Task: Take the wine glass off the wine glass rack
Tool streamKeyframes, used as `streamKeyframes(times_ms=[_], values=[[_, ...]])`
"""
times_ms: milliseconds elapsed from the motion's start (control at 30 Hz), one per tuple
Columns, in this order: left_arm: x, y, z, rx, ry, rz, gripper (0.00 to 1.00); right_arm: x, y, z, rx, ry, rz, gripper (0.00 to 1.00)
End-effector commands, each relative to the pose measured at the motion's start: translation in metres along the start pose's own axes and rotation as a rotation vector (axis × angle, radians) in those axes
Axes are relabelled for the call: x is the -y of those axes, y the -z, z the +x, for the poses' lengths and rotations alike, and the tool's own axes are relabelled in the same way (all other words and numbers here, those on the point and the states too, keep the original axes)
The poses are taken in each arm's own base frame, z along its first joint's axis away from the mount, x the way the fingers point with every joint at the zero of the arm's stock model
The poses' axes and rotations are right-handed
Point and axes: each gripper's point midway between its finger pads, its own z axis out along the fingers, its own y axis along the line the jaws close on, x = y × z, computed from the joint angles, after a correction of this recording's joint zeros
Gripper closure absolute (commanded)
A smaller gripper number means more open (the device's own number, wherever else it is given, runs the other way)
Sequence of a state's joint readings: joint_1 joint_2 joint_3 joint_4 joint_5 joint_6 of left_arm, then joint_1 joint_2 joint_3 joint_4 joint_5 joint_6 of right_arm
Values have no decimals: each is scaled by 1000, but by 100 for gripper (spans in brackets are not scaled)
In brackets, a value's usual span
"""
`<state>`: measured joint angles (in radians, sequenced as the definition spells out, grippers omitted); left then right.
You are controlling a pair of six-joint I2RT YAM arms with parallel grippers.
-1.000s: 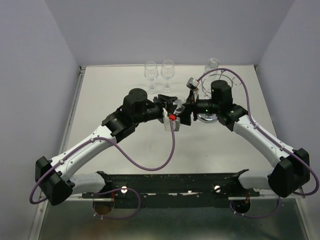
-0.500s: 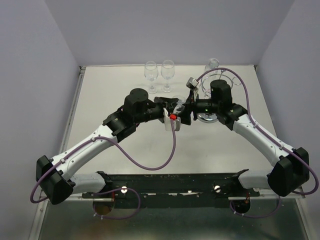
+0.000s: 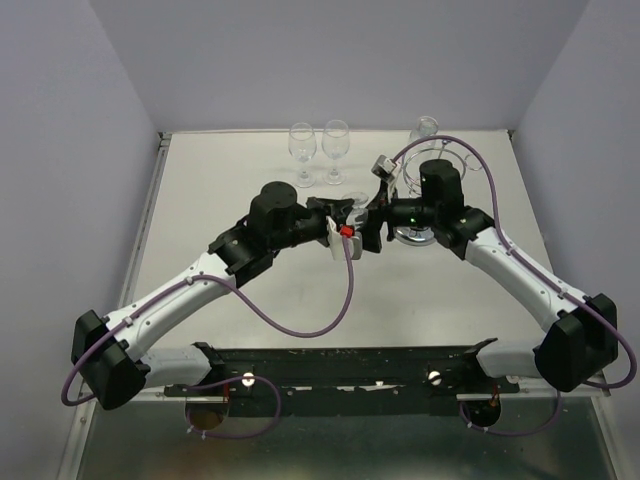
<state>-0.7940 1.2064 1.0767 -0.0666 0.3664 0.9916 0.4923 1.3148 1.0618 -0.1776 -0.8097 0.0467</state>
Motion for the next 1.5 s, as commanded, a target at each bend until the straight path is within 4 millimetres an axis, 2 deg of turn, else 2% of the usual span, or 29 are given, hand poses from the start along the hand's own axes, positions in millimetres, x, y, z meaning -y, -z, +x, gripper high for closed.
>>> streamKeyframes(times_ms=[0, 200, 400, 467, 567, 733, 833, 900, 1000, 1167, 1267, 1333, 1467], values=[[2, 10, 10, -50, 98, -61, 100, -18, 7, -27, 30, 140, -59, 0], [27, 30, 28, -131, 323, -56, 100, -14, 31, -28, 18, 170, -13, 0], [69, 44, 48, -209, 582, 19, 100, -6, 51, -25, 5, 248, 50, 0], [84, 44, 49, -208, 682, 59, 100, -4, 56, -22, -10, 318, 69, 0], [93, 43, 57, -195, 883, 106, 100, 3, 62, -15, -58, 391, 104, 0], [102, 38, 87, -148, 1335, 210, 100, 0, 73, -6, -98, 540, 112, 2], [110, 27, 109, -125, 1548, 251, 100, -2, 81, -7, -101, 607, 137, 2], [120, 21, 121, -138, 1627, 301, 100, -11, 84, -11, -101, 646, 119, 2], [125, 19, 133, -130, 1669, 315, 100, -16, 81, -9, -112, 728, 105, 2], [122, 19, 151, -86, 1759, 347, 100, -8, 65, 18, -217, 903, 75, 2], [128, 16, 154, -47, 1829, 419, 100, 2, 55, 35, -278, 983, 63, 2], [132, 14, 155, -24, 1862, 483, 100, 8, 43, 37, -288, 983, 82, 1], [144, 12, 154, -13, 1917, 585, 100, 6, 16, 40, -294, 987, 30, 1]])
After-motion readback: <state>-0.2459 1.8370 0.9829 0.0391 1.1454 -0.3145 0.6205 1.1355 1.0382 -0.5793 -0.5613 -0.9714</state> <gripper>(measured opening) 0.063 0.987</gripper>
